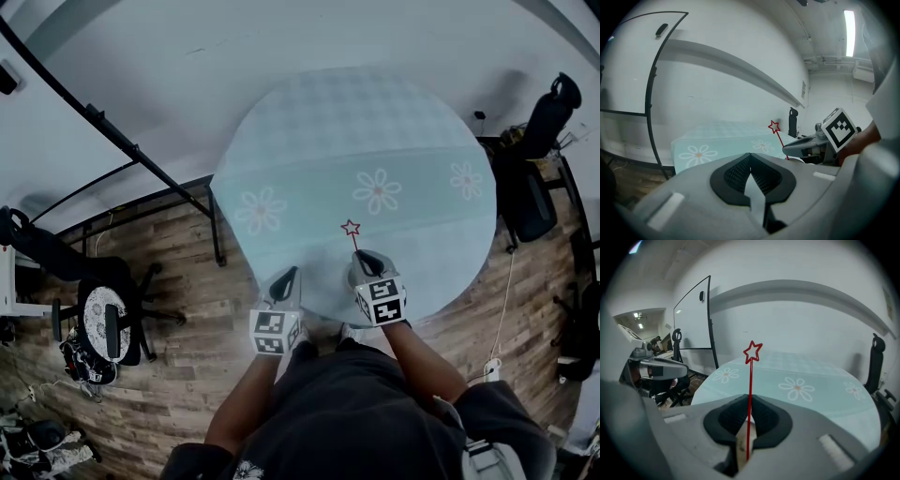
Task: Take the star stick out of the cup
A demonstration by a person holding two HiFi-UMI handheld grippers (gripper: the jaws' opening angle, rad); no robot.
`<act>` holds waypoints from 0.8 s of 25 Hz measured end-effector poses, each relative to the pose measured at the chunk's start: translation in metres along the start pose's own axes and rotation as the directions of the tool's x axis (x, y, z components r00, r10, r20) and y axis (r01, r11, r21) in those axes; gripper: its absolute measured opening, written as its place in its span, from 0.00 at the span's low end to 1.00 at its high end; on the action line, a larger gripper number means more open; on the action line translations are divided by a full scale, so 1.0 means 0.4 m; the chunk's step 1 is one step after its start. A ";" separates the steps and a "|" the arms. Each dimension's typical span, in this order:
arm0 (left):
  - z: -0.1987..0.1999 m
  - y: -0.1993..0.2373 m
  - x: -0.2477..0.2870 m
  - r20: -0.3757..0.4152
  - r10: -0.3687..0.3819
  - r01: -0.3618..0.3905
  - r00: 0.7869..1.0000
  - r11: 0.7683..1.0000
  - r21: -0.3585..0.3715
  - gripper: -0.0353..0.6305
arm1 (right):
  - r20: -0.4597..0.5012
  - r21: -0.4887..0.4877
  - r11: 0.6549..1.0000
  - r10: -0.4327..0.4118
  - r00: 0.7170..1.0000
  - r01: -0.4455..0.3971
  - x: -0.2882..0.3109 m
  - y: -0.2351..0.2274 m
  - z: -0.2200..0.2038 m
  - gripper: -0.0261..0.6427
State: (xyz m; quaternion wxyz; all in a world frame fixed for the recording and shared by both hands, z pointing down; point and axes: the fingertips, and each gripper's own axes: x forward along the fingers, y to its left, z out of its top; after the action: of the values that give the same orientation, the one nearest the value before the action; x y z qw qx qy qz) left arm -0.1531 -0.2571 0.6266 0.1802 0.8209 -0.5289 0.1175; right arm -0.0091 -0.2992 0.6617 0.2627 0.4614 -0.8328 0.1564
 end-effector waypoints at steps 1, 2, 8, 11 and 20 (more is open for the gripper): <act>-0.001 0.000 0.001 0.001 0.000 0.000 1.000 1.000 0.000 0.06 | 0.006 0.000 1.000 -0.002 1.000 0.002 0.000 0.000 0.002 0.07; 0.000 -0.002 0.001 0.002 0.000 0.000 1.000 1.000 0.001 0.06 | 0.014 0.000 1.000 -0.005 1.000 0.005 -0.002 -0.002 0.004 0.07; 0.022 -0.013 -0.003 0.020 -0.003 0.002 1.000 1.000 0.009 0.06 | 0.088 0.026 0.999 -0.027 0.996 0.025 -0.034 -0.008 0.039 0.07; 0.052 -0.016 0.001 0.040 -0.005 0.004 0.999 1.000 0.021 0.06 | 0.139 0.034 0.999 -0.027 0.990 0.022 -0.059 -0.015 0.082 0.07; 0.197 -0.047 0.021 0.134 -0.026 0.021 0.991 0.999 0.037 0.06 | 0.337 0.030 1.000 -0.005 0.942 -0.006 -0.163 -0.028 0.276 0.07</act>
State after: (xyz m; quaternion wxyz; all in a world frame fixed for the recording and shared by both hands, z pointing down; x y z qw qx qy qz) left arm -0.1324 -0.2902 0.5554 0.1309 0.8362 -0.5281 0.0691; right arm -0.0033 -0.3161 0.5341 0.1093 0.4852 -0.8631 0.0880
